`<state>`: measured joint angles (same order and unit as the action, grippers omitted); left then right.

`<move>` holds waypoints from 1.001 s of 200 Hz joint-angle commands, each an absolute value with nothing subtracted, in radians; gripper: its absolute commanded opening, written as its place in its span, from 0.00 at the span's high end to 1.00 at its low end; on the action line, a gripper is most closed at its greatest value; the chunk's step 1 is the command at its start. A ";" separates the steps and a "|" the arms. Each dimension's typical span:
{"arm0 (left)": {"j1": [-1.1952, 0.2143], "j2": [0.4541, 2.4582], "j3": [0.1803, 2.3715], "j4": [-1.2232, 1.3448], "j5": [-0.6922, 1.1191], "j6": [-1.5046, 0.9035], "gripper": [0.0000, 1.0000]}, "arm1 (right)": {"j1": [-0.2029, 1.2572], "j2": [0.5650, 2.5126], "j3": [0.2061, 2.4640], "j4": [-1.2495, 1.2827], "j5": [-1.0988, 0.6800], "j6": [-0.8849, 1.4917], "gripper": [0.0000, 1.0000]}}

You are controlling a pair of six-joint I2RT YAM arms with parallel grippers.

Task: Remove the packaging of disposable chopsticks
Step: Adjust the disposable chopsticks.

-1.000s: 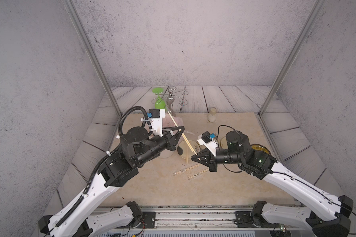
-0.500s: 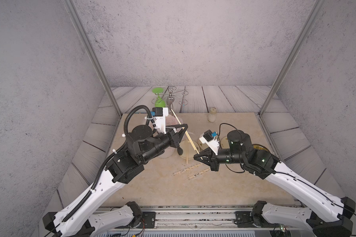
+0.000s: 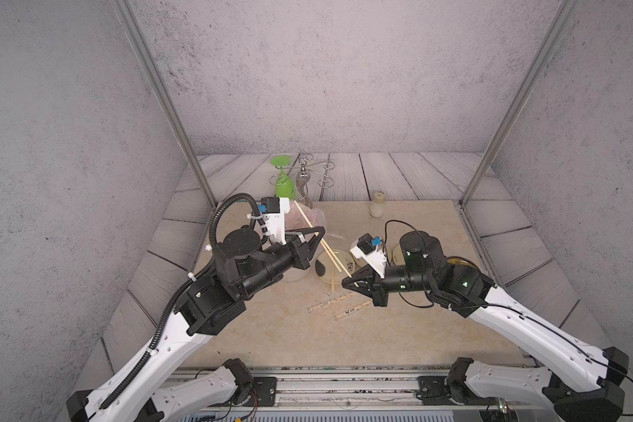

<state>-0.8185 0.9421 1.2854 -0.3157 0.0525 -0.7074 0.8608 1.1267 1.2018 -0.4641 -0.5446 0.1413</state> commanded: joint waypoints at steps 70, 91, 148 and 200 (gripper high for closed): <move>-0.779 0.884 1.295 -0.121 -0.032 -0.761 1.00 | 0.864 1.081 1.120 -0.487 -0.565 0.156 1.00; -0.777 0.894 1.280 -0.118 -0.010 -0.780 1.00 | 0.863 1.072 1.124 -0.436 -0.573 0.168 0.62; -0.776 0.943 1.312 -0.224 0.117 -0.716 1.00 | 0.863 1.078 1.222 -0.535 -0.551 0.105 0.33; -0.775 1.021 1.363 -0.315 0.331 -0.580 1.00 | 0.863 1.085 1.279 -0.570 -0.538 0.114 0.33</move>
